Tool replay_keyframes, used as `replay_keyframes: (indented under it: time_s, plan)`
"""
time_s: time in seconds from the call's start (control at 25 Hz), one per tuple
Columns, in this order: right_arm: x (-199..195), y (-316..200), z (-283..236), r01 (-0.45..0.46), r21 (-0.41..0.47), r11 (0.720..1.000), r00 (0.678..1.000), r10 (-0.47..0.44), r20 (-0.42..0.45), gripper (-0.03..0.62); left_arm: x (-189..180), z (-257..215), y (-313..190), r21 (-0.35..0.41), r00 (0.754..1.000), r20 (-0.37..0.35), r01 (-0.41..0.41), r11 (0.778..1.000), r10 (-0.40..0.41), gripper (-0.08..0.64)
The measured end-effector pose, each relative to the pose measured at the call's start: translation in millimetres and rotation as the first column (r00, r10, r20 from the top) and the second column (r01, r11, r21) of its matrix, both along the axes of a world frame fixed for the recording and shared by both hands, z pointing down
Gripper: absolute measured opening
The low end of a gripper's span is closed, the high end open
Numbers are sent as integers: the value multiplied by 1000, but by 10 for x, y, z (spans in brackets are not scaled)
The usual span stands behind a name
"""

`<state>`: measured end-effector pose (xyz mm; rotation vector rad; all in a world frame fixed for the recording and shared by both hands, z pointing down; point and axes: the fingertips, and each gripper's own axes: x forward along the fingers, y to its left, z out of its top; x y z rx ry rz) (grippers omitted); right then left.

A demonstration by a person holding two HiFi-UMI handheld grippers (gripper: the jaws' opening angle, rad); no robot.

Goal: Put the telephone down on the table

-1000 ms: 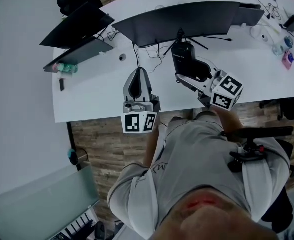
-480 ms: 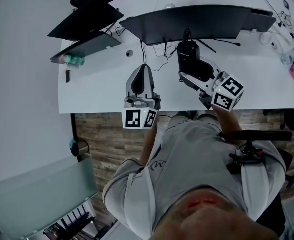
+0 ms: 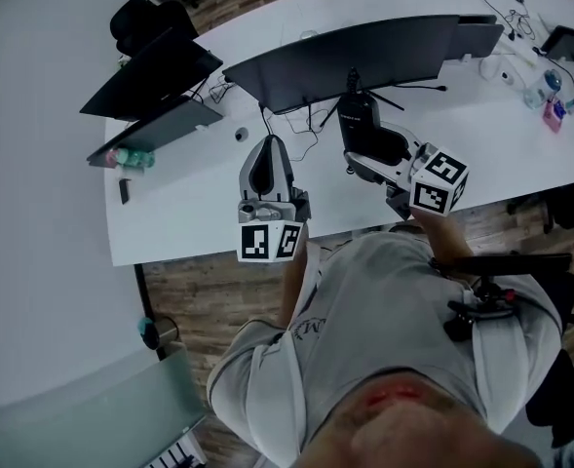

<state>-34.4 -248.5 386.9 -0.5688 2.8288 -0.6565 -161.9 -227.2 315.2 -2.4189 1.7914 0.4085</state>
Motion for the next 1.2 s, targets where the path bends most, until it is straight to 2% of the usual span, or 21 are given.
replay_keyframes:
  time_s: [0.24, 0.44, 0.68, 0.84, 1.0, 1.2]
  plan:
    - [-166, 111, 70, 9, -15, 1000, 1000, -9, -18, 298, -141, 72, 89, -4, 999, -42, -11, 1000, 11, 11]
    - [-278, 166, 170, 24, -30, 999, 999, -24, -22, 298, -249, 77, 190, 7, 1000, -22, 23, 1000, -23, 11]
    - [-467, 128, 531, 56, -129, 990, 998, -59, -23, 298, -425, 127, 257, -6, 998, -30, 57, 998, -57, 11]
    - [-601, 124, 959, 88, -239, 967, 994, -102, -45, 298, -526, 199, 282, -22, 996, -44, 78, 997, -79, 11]
    - [-726, 120, 1464, 110, -352, 929, 987, -145, -74, 298, -566, 246, 304, -36, 994, -48, 93, 995, -95, 11]
    - [-945, 170, 2095, 124, -449, 885, 972, -199, -123, 298, -668, 336, 351, -58, 993, -46, 102, 993, -105, 11]
